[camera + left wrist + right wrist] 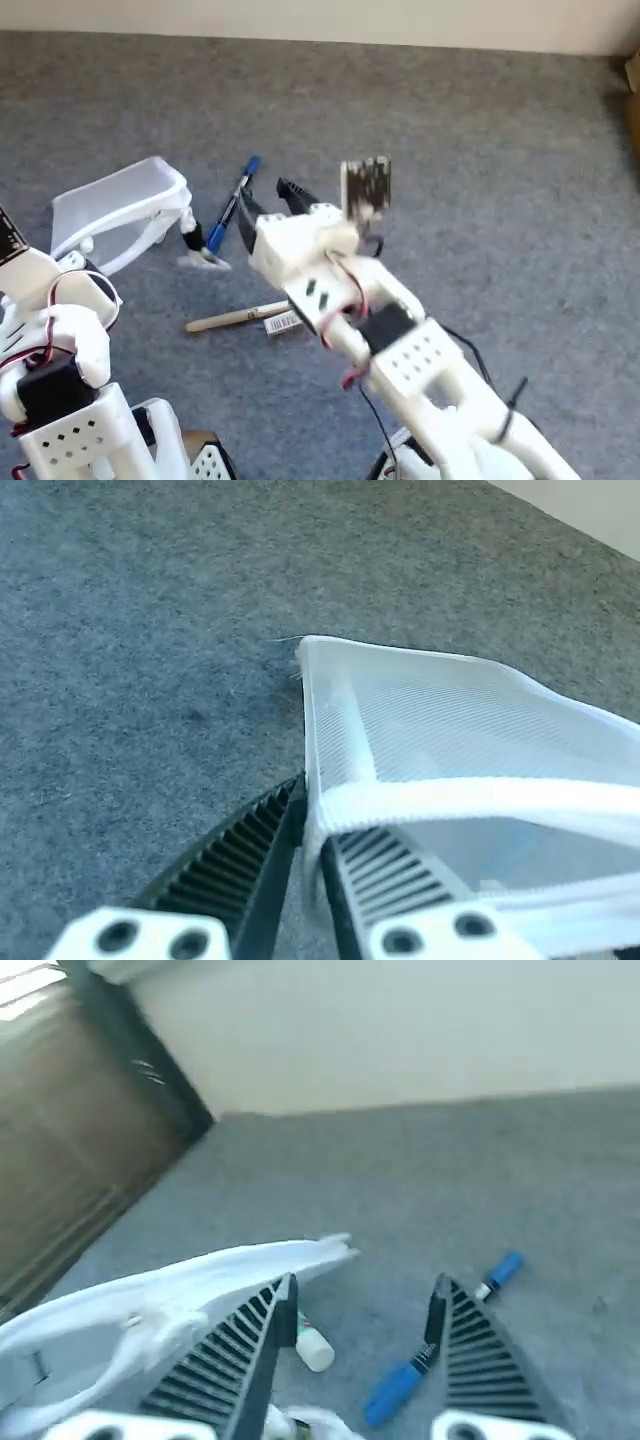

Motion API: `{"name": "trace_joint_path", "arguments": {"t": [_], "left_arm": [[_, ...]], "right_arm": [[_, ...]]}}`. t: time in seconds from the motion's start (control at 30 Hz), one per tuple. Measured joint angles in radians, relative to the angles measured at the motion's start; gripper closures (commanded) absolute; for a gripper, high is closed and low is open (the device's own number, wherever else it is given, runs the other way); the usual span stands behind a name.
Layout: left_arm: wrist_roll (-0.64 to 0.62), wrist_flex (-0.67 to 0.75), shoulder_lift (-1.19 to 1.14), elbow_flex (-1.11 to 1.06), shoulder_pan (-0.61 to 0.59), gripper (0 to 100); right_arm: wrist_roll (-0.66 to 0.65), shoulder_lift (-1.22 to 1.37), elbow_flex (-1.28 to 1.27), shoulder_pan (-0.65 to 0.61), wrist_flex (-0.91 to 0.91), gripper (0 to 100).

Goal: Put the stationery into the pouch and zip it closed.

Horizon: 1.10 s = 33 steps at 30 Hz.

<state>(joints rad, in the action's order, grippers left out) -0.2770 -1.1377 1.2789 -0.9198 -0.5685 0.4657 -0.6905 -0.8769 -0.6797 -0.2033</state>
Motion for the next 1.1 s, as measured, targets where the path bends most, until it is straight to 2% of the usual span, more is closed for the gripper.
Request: {"name": "trace_joint_path", "arguments": {"t": [0.23,0.7,1.1], "left_arm": [[0.0,0.0,0.0,0.0,0.0,99],[0.0,0.0,0.0,0.0,0.0,99],[0.0,0.0,0.0,0.0,0.0,99]], "right_arm": [[0.057,0.351,0.264,0.017,-0.141,80.0],[0.081,0.798,0.56,0.017,-0.147,80.0],[0.081,1.08,0.789,0.023,-0.147,80.0]]}}
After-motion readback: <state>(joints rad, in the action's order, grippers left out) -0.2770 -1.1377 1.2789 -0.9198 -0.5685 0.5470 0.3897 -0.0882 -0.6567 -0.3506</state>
